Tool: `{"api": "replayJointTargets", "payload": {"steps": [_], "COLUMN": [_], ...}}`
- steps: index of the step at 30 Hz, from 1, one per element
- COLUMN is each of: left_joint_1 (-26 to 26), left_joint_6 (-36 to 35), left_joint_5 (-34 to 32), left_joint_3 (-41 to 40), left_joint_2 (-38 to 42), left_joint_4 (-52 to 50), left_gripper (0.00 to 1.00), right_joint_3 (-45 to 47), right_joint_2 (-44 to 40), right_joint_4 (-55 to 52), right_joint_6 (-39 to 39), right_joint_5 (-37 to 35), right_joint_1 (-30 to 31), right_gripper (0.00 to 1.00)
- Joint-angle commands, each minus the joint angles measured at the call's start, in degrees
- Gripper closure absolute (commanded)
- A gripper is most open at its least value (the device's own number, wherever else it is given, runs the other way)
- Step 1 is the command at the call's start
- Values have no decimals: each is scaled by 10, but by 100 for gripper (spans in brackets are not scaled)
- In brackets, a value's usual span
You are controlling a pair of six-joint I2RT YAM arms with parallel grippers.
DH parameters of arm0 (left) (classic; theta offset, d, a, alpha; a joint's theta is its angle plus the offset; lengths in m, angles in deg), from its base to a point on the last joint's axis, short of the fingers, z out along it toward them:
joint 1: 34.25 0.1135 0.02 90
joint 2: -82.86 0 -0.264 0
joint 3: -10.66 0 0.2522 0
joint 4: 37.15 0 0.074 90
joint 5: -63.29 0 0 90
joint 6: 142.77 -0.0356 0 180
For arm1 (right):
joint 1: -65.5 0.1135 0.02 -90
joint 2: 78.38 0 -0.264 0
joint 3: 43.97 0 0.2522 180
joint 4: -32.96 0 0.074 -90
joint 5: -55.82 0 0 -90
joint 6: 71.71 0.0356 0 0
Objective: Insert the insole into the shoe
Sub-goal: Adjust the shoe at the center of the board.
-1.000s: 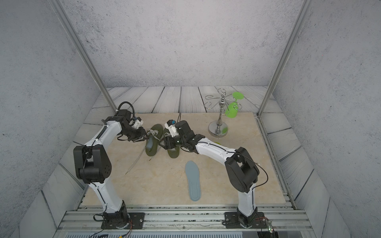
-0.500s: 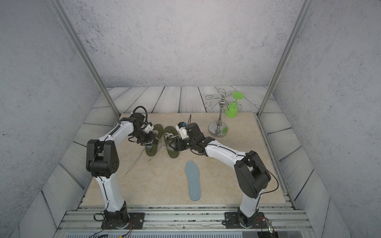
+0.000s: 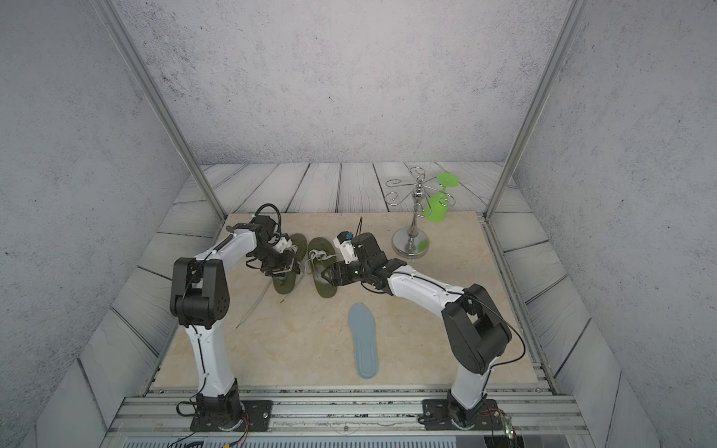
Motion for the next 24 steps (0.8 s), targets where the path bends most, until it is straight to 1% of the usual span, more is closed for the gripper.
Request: {"api": "replayJointTargets", "payload": {"steps": [1,7,11,14,24], "left_joint_1": [-7,-8,-6,-6,-7], "left_joint_6": [-10,0,17,24,33], "left_joint_5": [10,33,58,76,78], "left_joint_3": [9,3,-7,0,-9], "left_joint_2": [-9,-12,10,17,38], "left_joint_4": [-3,2,24,20,16], "left_gripper": [34,36,37,38,40], "right_joint_3": [5,8,17,20,29], "right_joint_2": [-44,-44,-42,-44,-55], "right_joint_4": [-7,-5,7,7,-1], "right_joint_6": [-11,-7,3,3,-5], "right_joint_5": [3,5,17,17,12], "right_joint_1": [-4,-7,-15,-16,-17], "right_gripper": [29,29,29,29,29]}}
